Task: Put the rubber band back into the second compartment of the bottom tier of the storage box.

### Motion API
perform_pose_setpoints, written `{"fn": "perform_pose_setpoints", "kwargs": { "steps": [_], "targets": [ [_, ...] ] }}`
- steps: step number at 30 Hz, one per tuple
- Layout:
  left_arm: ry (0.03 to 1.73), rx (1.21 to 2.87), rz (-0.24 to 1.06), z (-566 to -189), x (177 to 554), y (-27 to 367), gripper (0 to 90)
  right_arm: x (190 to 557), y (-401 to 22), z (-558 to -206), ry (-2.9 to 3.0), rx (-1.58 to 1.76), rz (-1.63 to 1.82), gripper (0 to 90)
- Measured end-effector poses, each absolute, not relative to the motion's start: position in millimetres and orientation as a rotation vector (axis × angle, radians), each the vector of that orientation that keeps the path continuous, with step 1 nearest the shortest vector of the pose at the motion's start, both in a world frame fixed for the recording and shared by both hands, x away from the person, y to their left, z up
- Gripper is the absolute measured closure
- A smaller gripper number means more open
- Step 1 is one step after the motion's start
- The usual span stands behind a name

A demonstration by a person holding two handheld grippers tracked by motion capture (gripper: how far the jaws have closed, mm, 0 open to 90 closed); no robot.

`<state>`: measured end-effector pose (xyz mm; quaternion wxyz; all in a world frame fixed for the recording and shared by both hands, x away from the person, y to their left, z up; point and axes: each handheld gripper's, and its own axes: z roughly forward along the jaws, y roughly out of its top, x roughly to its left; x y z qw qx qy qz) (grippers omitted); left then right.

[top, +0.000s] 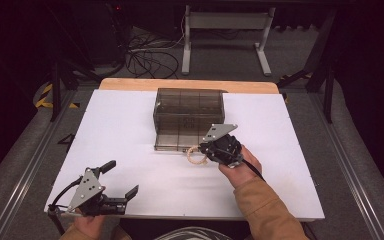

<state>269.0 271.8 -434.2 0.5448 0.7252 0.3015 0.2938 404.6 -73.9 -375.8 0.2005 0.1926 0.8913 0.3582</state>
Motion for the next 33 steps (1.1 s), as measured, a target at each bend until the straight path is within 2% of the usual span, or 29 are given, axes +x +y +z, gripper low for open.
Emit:
{"fn": "perform_pose_setpoints", "kwargs": {
  "steps": [12, 33],
  "targets": [
    [0.715, 1.715, 0.697, -434.6, 269.7, 271.5, 1.7, 420.7, -64.7, -368.9, 2.458, 0.559, 0.983, 85.2],
    [0.715, 1.718, 0.689, -435.1, 270.6, 271.7, 1.8, 452.0, -50.9, -380.5, 2.359, 0.562, 0.975, 85.0]
  ]
}}
